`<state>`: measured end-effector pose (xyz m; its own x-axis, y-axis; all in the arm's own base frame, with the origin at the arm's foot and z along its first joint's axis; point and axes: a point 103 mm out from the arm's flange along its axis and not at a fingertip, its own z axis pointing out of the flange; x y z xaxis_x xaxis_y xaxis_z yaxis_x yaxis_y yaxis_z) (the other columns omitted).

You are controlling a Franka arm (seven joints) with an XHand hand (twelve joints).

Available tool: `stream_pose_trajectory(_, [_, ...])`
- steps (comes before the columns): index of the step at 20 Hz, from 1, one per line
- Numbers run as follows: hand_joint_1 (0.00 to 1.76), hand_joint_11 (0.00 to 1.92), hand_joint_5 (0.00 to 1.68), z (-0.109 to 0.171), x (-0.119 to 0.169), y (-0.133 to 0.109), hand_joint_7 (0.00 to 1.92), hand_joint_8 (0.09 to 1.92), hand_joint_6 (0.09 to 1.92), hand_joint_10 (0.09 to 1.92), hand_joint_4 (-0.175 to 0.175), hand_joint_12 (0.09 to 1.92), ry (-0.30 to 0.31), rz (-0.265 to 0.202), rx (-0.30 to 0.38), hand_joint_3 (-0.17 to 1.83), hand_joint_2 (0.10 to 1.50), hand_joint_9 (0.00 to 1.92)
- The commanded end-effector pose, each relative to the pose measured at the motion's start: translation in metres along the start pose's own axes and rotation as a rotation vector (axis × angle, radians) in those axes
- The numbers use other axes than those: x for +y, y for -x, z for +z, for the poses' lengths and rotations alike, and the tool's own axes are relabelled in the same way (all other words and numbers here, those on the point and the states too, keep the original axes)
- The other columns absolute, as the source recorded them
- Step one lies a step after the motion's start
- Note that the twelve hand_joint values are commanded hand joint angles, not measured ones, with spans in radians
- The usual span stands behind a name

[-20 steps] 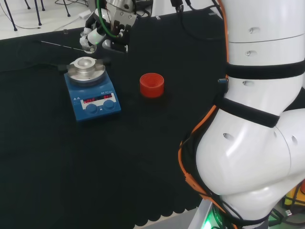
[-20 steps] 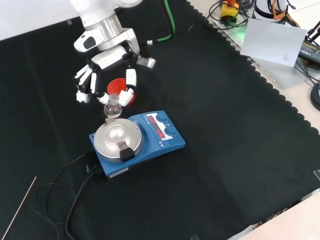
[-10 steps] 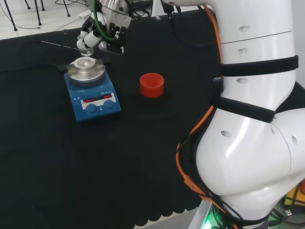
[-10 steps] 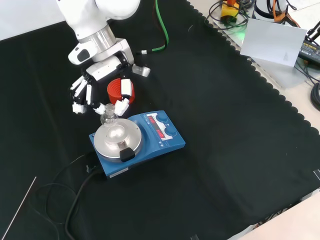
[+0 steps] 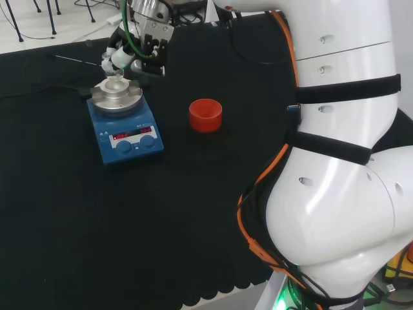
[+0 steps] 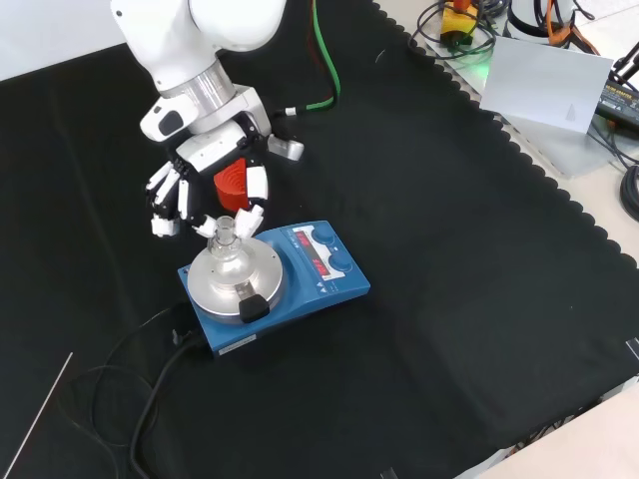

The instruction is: Place the round-bottom flask on the heater.

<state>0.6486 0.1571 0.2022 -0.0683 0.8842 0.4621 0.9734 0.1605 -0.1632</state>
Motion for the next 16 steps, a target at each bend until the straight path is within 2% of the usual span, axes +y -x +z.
stream_pose_trajectory(1, [1.12,0.18,1.11,0.0098,-0.0004,0.0014,0.35,0.57,1.09,0.58,0.04,1.33,-0.013,0.007,-0.003,0.92,0.61,0.52])
stream_pose_trajectory(16, [1.12,0.18,1.11,0.0188,0.0073,0.0042,0.35,0.57,1.09,0.58,0.039,1.33,-0.029,0.029,-0.005,0.92,0.61,0.52])
